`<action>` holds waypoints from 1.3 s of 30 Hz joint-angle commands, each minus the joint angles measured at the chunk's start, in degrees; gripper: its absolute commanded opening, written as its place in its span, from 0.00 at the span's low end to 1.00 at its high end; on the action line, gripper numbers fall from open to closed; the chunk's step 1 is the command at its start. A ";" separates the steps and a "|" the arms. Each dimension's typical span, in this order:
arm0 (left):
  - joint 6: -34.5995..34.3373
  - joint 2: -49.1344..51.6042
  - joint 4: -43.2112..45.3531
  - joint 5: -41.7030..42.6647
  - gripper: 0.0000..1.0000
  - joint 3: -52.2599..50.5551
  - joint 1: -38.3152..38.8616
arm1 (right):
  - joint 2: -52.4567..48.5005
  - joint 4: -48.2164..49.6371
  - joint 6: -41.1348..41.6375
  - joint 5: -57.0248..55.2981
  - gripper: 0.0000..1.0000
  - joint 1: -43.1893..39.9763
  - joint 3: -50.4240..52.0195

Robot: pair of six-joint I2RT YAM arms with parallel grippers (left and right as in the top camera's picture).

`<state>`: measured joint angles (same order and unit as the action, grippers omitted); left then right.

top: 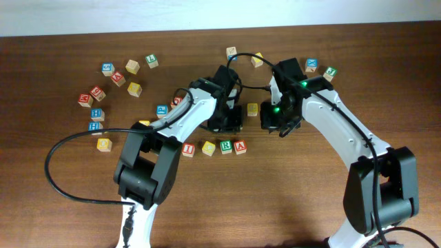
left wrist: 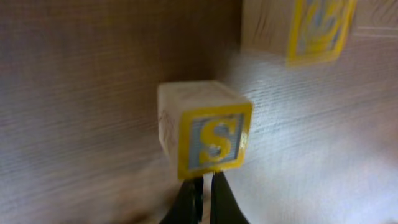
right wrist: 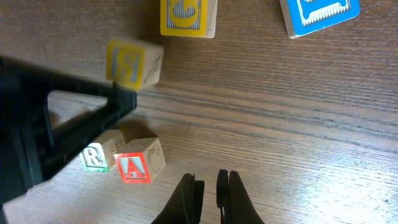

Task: Spell out ICRA

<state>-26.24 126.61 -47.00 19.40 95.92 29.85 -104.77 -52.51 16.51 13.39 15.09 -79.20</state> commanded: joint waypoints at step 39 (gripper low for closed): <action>8.37 -3.82 -17.53 -9.97 0.02 -11.78 -11.74 | -0.87 15.37 12.92 -1.84 0.04 8.17 14.86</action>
<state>-16.71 122.63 -65.71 9.58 85.32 16.75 -105.23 -37.54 28.77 10.44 22.33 -64.66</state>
